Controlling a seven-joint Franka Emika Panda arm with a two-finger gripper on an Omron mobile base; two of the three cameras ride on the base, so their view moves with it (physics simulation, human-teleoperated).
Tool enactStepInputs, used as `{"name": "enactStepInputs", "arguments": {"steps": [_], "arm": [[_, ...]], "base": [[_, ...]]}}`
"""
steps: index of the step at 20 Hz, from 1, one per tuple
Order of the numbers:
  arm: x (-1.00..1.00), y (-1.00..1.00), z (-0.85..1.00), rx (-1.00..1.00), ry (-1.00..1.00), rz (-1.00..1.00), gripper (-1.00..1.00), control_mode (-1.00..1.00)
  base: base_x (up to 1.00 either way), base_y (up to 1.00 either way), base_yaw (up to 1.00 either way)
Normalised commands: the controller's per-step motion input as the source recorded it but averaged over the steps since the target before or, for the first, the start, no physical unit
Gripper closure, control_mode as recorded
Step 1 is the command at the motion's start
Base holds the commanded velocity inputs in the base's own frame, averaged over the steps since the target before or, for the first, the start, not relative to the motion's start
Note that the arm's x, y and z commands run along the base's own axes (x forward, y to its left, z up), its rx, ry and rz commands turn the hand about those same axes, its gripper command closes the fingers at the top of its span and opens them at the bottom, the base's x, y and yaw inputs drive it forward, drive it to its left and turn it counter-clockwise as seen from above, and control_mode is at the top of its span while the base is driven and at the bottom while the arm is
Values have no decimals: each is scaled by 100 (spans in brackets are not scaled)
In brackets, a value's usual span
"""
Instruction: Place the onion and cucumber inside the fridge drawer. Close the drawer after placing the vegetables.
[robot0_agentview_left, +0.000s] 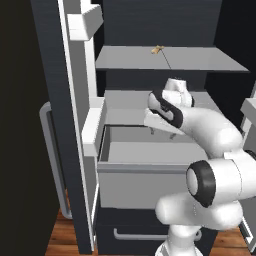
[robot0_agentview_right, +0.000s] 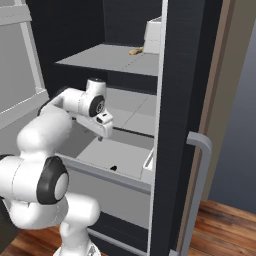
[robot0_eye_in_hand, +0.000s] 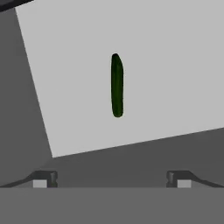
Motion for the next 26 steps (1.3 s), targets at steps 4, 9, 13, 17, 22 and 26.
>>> {"name": "enactStepInputs", "arguments": {"steps": [4,9,13,17,22,26], "arm": [[-100,3,49,0,-23,0,-100,-100],[-96,0,68,-2,-23,0,-100,-100],[-74,0,66,-6,-17,0,-100,-100],[-57,0,35,-3,-8,0,-100,-100],[-22,0,4,0,-1,0,-100,-100],[0,0,-2,0,0,0,-100,-100]], "base": [[0,0,0],[0,0,0],[0,0,0],[0,0,0],[0,0,0],[0,0,0]]}}
